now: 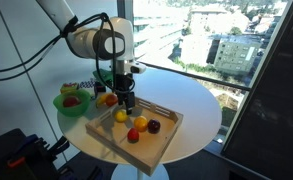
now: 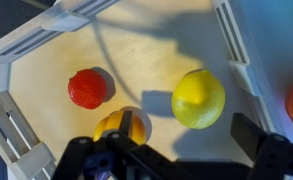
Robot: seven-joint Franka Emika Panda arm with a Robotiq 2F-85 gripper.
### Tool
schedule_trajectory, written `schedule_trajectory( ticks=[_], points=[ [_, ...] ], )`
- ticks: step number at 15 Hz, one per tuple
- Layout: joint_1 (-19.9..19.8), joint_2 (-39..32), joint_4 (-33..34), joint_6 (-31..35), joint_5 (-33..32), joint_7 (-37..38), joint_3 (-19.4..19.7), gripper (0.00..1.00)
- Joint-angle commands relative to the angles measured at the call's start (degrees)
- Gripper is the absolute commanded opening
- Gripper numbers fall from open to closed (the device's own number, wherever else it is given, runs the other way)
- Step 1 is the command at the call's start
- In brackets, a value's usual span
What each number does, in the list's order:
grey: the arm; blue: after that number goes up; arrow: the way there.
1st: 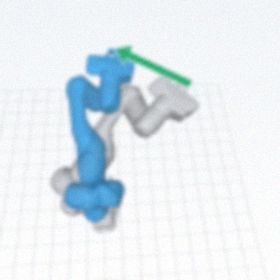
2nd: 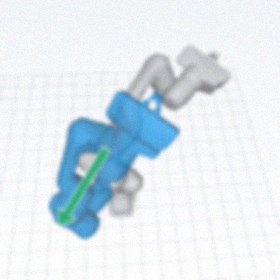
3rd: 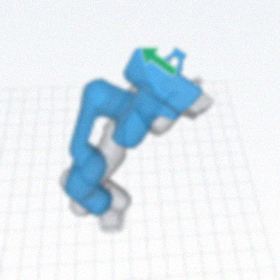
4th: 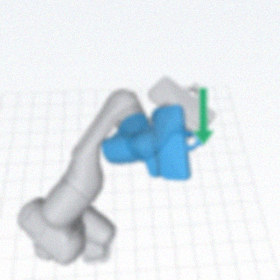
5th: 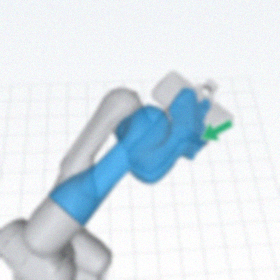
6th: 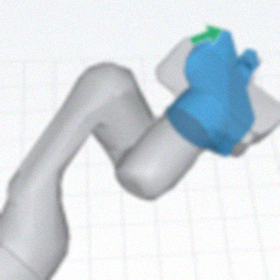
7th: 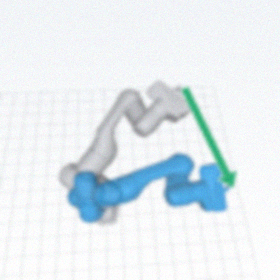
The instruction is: Remove the yellow round fruit from the wooden tray and put it in the green bowl
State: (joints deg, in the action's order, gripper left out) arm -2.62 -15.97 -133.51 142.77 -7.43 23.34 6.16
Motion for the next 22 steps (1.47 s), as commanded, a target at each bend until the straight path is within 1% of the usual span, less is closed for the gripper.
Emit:
schedule_trajectory(
  ticks=[1,7,16,18,20,22],
  points=[
    [1.4,-1.8,1.4,0.9,0.9,1.7,1.0,1.0],
    [2.5,-2.9,0.9,3.2,1.3,4.6,1.8,1.0],
    [2.3,-4.8,0.9,4.9,5.7,3.9,1.7,1.0],
    [2.4,-5.2,1.0,4.8,6.4,4.0,1.8,0.75],
    [2.4,-5.6,1.1,4.8,6.9,4.0,1.9,0.59],
    [2.4,-5.5,1.0,4.5,7.2,3.9,2.0,0.41]
  ],
)
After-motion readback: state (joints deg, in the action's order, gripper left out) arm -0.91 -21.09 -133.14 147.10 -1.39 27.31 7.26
